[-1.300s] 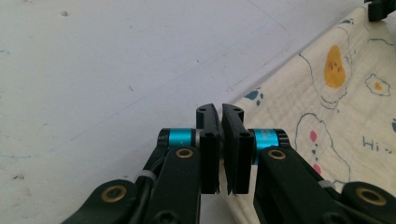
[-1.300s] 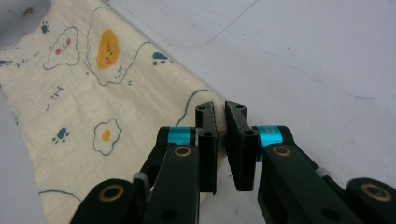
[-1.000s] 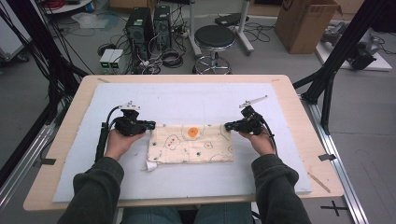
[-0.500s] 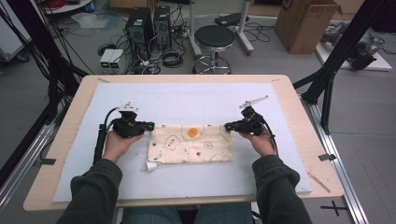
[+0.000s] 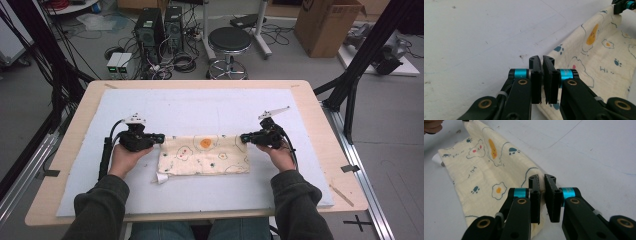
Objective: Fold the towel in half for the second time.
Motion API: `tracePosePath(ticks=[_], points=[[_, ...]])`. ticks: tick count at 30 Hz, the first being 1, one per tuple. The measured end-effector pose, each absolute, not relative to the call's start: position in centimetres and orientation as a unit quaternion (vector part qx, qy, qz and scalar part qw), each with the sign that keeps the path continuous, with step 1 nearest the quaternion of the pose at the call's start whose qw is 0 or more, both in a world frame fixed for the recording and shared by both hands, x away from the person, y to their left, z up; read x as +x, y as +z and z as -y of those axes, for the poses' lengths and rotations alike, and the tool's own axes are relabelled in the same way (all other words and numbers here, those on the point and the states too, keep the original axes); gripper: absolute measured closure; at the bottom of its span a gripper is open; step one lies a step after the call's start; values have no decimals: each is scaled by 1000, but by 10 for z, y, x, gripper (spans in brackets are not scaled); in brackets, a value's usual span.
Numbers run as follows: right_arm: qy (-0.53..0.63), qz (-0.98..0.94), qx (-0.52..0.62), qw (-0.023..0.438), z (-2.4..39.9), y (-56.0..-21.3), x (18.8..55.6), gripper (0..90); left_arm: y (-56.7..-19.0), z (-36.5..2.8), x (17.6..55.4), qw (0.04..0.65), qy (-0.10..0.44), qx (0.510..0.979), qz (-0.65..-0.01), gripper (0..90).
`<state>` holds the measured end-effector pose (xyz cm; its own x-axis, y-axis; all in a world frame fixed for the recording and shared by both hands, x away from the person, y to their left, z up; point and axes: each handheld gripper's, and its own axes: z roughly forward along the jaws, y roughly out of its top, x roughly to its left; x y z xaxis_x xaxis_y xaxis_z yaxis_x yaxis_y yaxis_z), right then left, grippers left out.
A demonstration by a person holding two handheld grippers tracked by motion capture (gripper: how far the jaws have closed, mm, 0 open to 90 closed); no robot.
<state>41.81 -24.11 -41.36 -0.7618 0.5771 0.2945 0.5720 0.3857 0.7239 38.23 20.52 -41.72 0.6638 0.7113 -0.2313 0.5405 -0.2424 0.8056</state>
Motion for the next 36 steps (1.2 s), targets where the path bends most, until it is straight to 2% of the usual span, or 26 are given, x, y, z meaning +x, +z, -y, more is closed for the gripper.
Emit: tracePosePath(ticks=[22,36], points=[[445,-835,323,11,239,-404,403,833,-408,-203,370,479,95,786,-378,851],[442,-838,319,9,242,-410,398,833,-419,-210,363,487,88,780,-382,848]])
